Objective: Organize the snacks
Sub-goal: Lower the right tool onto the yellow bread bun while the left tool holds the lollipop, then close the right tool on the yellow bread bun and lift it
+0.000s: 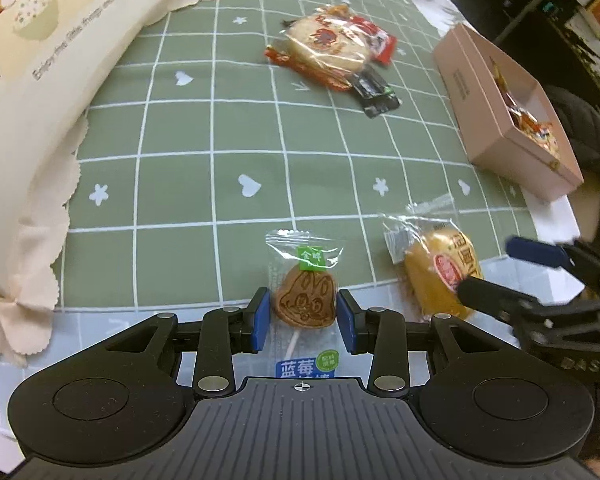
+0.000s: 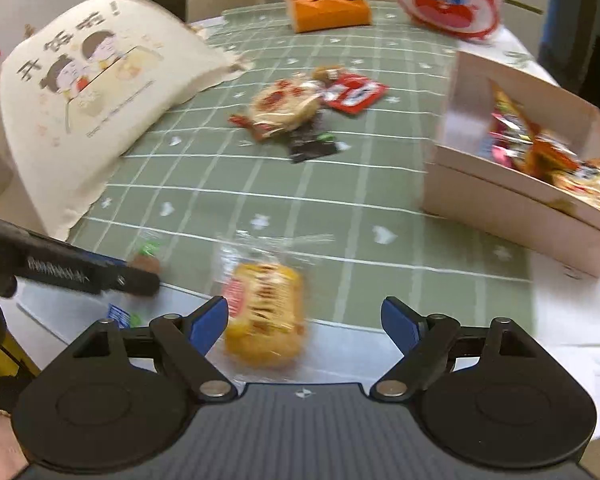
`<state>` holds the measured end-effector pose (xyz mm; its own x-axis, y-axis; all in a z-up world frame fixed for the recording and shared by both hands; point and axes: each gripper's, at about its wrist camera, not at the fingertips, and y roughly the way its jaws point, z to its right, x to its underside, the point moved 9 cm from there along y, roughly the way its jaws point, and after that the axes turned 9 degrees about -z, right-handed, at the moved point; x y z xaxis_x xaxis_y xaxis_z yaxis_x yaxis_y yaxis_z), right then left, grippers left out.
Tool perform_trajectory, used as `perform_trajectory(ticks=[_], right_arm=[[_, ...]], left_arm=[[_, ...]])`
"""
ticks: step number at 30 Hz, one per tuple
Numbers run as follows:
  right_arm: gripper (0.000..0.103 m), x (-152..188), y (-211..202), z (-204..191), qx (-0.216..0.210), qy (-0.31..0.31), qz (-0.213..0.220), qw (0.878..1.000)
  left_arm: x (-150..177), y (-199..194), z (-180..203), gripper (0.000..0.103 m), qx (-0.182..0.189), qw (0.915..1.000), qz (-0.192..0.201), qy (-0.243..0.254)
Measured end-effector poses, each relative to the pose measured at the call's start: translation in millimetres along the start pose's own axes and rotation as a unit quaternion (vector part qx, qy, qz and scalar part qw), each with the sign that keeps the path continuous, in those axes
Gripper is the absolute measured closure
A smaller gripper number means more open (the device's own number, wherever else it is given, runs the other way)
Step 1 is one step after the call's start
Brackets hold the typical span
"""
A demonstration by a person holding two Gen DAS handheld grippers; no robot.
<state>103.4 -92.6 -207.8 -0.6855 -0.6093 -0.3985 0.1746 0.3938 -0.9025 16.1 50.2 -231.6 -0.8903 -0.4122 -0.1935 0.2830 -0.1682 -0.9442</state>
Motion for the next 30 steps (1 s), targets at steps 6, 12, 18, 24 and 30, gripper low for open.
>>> perform_trajectory(ticks=[6,12,18,24,30], right_arm=[[0.019,-7,24,-16,-0.016,0.009,-0.026,0.999],[0.043,-3,30,-15,-0.005,0.01,-0.034,0.999],[0.047,0,24,-6,0.012,0.017,-0.028,0.999],[0.048,9,16,10,0.037,0.022,-0.02,0.999],[0.046,21,8,31,0.048,0.045,-0.015,0.998]], left_arm=[[4,1,5,0.062,-0.01,0.9996,0.001,0.027],[2,3,10,0.061,-0.024,0.9984,-0.011,0.049],[-1,6,14,0.061,-0.043,0.9964,-0.032,0.065],[1,9,17,0.06,-0.067,0.994,-0.034,0.079],[11,16,32,0.06,-0.117,0.9798,-0.025,0.16]])
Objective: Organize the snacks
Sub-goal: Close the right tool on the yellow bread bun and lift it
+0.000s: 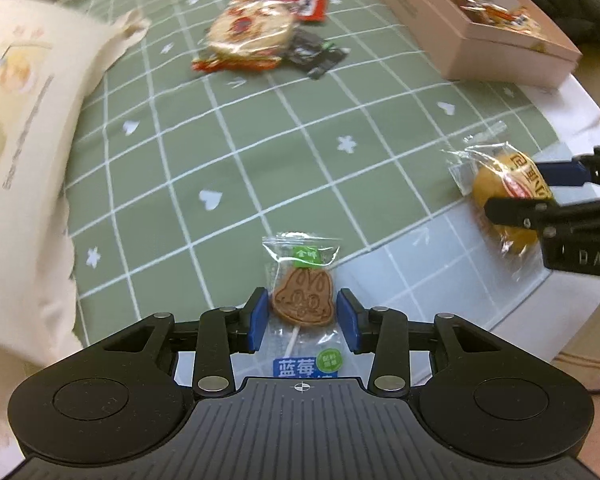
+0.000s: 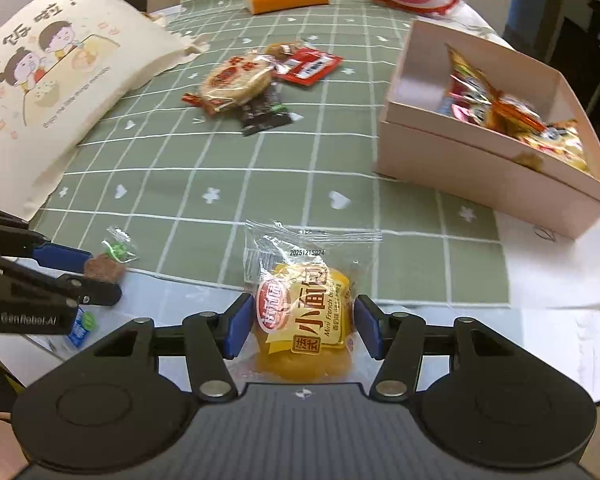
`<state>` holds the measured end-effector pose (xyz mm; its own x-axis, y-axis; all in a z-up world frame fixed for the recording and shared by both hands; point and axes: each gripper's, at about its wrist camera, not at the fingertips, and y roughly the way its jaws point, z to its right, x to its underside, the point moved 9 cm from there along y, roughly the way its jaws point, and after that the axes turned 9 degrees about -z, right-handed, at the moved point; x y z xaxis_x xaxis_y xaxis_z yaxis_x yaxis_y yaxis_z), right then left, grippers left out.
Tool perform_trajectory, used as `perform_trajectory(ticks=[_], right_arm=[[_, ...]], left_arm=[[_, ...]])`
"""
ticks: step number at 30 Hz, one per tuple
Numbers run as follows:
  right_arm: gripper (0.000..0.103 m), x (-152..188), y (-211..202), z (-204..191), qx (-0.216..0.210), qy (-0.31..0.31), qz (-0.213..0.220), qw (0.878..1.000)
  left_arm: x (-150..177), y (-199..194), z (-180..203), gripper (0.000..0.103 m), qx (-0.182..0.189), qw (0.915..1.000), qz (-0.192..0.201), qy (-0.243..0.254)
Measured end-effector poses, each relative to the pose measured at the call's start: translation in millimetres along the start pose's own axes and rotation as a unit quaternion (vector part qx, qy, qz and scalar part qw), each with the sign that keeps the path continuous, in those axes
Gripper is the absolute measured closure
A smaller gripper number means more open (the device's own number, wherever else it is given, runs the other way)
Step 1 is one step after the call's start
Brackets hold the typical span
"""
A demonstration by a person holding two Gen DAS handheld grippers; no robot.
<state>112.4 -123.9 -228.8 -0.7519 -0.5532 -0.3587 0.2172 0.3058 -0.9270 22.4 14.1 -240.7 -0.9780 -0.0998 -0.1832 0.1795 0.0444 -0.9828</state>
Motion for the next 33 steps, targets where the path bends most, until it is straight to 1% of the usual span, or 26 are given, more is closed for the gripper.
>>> perform_trajectory(ticks=[1,3,5,6,7,11,12,16,19,22,27,33], right_arm=[[0.043,1,-1,5,0.001,0.007,0.0,1.0],[0.04,4,-1,10,0.004,0.017,0.0,1.0],[0.038,6,0,14,0.006,0.026,0.0,1.0],[0.038,7,1,16,0.005,0.03,0.0,1.0],[0.038,7,2,16,0.005,0.033,-0.002,0.999],[0.038,9,4,13,0.009,0.03,-0.004,0.999],[0.038,9,3,12,0.011,0.028,-0.004,1.0],[0.037,11,3,11,0.013,0.023,-0.005,1.0],[0.033,11,4,14,0.012,0.027,-0.008,1.0],[0.031,11,7,16,0.011,0.029,-0.011,0.999],[0.031,9,7,15,0.016,0.024,-0.012,1.0],[0.031,6,6,13,0.008,0.021,-0.002,1.0]], left_arm=[[-1,0,0,0.06,0.005,1.0,0.005,0.002],[-1,0,-2,0.059,0.013,0.9999,0.007,0.006],[-2,0,-3,0.059,0.015,0.9998,0.006,0.013],[-2,0,-2,0.059,0.011,0.9997,0.006,0.019],[-3,1,0,0.057,0.003,0.9996,0.006,0.027],[-5,-2,13,0.057,-0.041,0.9958,0.027,0.077],[-6,-3,15,0.058,-0.046,0.9949,0.031,0.084],[-7,-3,13,0.058,-0.024,0.9965,0.03,0.075],[-6,-3,10,0.057,-0.028,0.9958,0.031,0.082],[-6,-3,10,0.057,-0.021,0.9951,0.032,0.092],[-5,-2,5,0.057,0.009,0.9969,0.03,0.073],[-5,-2,6,0.058,0.011,0.996,0.032,0.083]])
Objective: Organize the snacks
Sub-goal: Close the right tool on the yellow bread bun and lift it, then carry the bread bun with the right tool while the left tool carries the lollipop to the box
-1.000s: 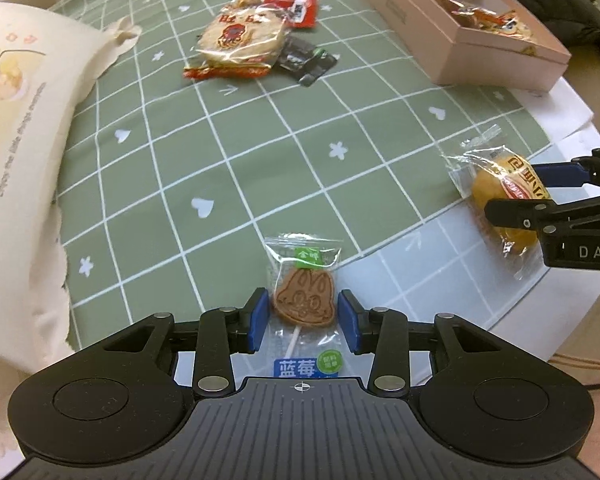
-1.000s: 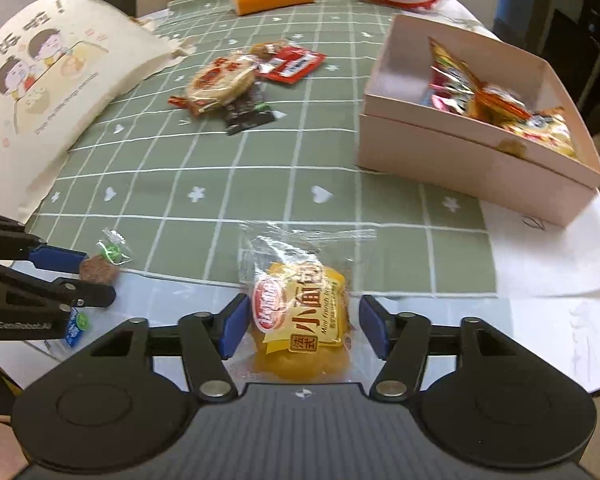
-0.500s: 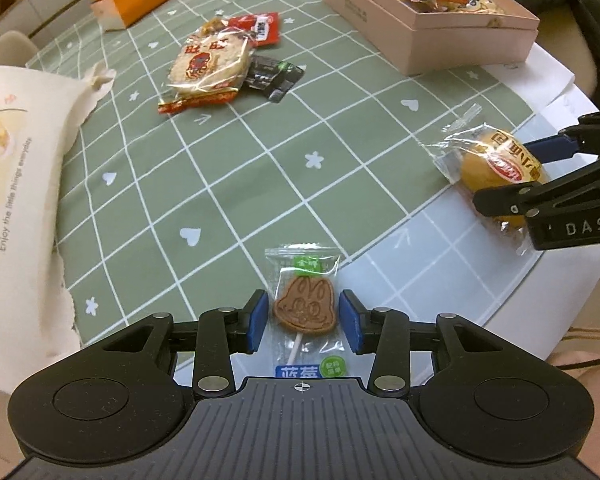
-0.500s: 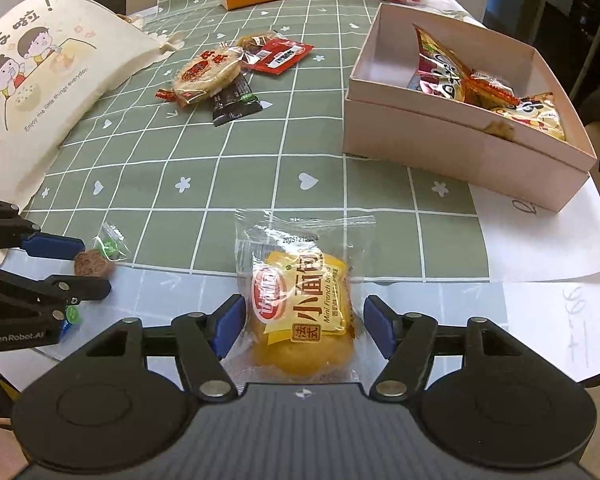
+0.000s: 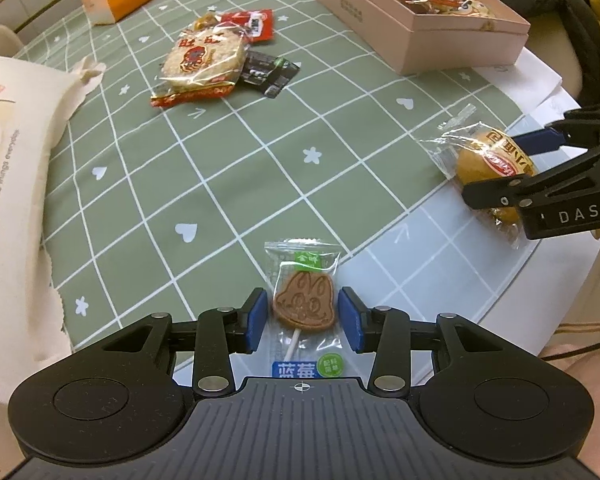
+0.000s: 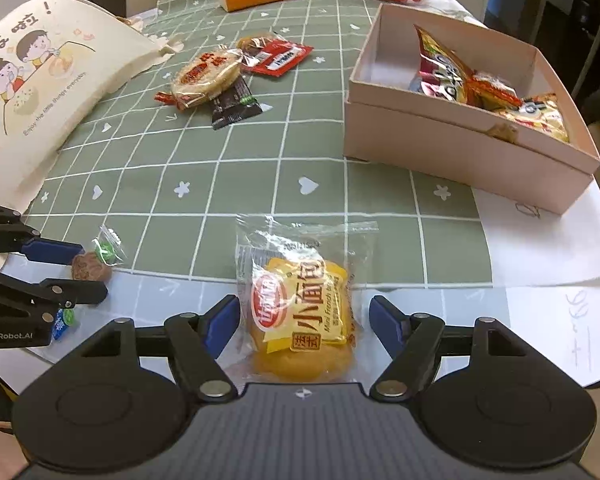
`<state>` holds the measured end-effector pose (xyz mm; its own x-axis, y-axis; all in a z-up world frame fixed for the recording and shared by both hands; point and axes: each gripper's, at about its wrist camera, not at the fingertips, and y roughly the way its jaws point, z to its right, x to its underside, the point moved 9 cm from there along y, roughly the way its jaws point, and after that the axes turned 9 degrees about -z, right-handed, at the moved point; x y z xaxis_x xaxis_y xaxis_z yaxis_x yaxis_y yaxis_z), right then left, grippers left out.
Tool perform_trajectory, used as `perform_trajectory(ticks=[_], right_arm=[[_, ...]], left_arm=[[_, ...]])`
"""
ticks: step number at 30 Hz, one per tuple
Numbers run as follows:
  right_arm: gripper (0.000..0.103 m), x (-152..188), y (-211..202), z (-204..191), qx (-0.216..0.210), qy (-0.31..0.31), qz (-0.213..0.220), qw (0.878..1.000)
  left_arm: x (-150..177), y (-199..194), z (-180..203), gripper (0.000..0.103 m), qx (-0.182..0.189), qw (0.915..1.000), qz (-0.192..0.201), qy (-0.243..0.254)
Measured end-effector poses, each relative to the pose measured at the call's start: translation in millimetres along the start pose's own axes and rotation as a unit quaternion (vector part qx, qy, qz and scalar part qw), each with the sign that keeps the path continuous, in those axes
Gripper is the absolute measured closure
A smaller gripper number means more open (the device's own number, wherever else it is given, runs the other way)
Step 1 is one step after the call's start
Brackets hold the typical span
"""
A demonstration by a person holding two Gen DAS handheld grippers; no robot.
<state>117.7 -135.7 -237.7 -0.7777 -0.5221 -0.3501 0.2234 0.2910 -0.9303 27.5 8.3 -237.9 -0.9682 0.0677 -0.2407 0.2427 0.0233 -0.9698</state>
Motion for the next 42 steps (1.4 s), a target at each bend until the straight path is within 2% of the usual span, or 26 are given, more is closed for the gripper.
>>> perform_trajectory(ticks=[3,7,10,15,20,23,25,28,31,34,35,38,42], right_arm=[[0.031,-4,1,-4,-0.004,-0.011,0.003,1.0],[0.044,-9,-1,-10,-0.007,-0.025,0.006,1.0],[0.048,-11,-4,-11,-0.013,-0.031,0.008,0.999],[0.049,-10,-13,-4,-0.01,-0.032,0.008,0.999],[0.05,-6,-24,21,-0.004,-0.009,0.008,1.0],[0.051,-11,-40,44,0.012,0.007,0.022,1.0],[0.053,-24,-64,63,0.015,0.025,0.049,0.998],[0.053,-58,-118,91,0.031,0.038,0.118,0.992],[0.053,-100,-179,109,0.048,0.022,0.186,0.981],[0.053,-142,-229,120,0.06,0.001,0.239,0.969],[0.053,-154,-239,124,0.059,-0.001,0.25,0.967],[0.053,-176,-250,142,0.048,0.018,0.27,0.961],[0.053,-181,-228,167,0.047,0.033,0.268,0.962]], left_arm=[[3,-1,0,0.058,0.002,0.9999,0.013,0.002],[6,-3,3,0.062,0.0,0.9998,0.019,0.002],[8,-4,12,0.063,0.001,0.9995,0.028,0.015],[2,-12,26,0.063,0.016,0.9987,0.04,0.027],[-20,-27,35,0.063,0.048,0.9966,0.064,0.019],[-45,-50,37,0.063,0.076,0.9924,0.097,0.009],[-70,-73,38,0.063,0.088,0.9875,0.13,0.011],[-121,-116,39,0.063,0.102,0.9763,0.19,0.014],[-180,-162,43,0.063,0.121,0.9609,0.249,0.014],[-234,-184,53,0.063,0.133,0.9494,0.284,0.01],[-247,-182,57,0.063,0.138,0.9481,0.286,0.004],[-274,-157,70,0.063,0.14,0.9509,0.276,-0.018],[-283,-101,84,0.063,0.16,0.9571,0.236,-0.05]])
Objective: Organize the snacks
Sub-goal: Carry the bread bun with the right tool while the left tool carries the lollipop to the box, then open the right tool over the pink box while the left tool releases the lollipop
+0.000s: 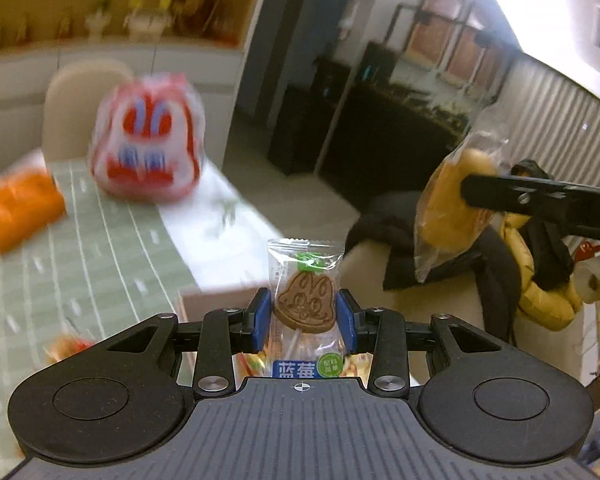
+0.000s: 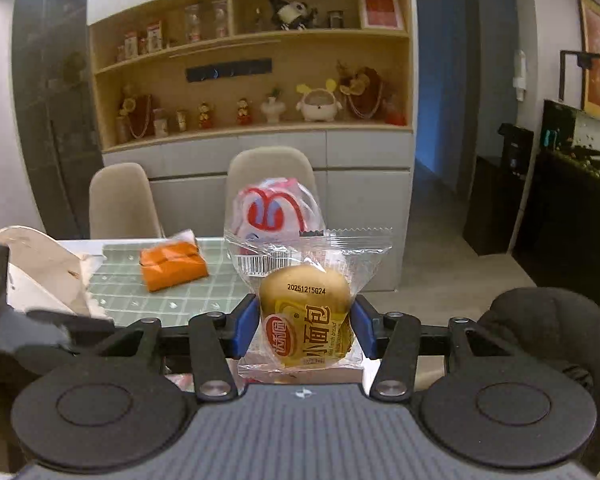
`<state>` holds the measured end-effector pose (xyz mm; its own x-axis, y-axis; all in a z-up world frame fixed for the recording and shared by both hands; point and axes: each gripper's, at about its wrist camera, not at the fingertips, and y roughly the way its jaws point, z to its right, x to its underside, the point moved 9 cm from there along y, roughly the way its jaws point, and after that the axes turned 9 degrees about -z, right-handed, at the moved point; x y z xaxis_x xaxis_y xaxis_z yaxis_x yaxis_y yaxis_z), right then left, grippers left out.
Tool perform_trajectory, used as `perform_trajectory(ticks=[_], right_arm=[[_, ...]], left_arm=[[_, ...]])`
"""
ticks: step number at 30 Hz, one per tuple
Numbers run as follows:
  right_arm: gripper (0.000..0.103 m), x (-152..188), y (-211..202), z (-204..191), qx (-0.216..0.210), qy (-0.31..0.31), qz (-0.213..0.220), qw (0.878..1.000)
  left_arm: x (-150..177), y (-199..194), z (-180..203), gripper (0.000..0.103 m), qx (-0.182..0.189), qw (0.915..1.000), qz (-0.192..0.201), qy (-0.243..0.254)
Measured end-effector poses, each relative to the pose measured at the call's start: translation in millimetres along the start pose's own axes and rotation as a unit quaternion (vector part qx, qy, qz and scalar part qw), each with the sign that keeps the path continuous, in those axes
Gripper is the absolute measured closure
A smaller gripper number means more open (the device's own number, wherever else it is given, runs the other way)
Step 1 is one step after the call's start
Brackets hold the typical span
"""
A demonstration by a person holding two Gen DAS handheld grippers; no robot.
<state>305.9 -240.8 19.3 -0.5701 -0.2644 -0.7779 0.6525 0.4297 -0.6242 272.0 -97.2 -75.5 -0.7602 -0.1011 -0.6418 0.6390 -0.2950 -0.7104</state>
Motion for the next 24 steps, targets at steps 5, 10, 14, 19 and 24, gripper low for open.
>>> perform_trajectory(ticks=[5,10,14,19,24], right_arm=[[0.054,24,47,19,0.012,-0.008,-0.038,0.999],[0.054,29,72,26,0.01,-0.024,-0.044,0.999],[0.054,35,98,29,-0.011,-0.016,-0.06,0.998],[0.054,53,137,35,-0.053,0.021,-0.106,0.993],[0.054,76,169,19,-0.082,0.033,-0.154,0.984]], left_arm=[[9,64,-17,0.062,-0.006,0.9981,-0.031,-0.052],[13,90,-29,0.061,-0.015,0.9971,-0.032,-0.067],[9,79,-41,0.061,-0.013,0.9956,0.002,-0.093],[11,66,-72,0.062,-0.048,0.989,-0.002,-0.14],[38,35,-108,0.065,-0.069,0.9762,0.013,-0.205]])
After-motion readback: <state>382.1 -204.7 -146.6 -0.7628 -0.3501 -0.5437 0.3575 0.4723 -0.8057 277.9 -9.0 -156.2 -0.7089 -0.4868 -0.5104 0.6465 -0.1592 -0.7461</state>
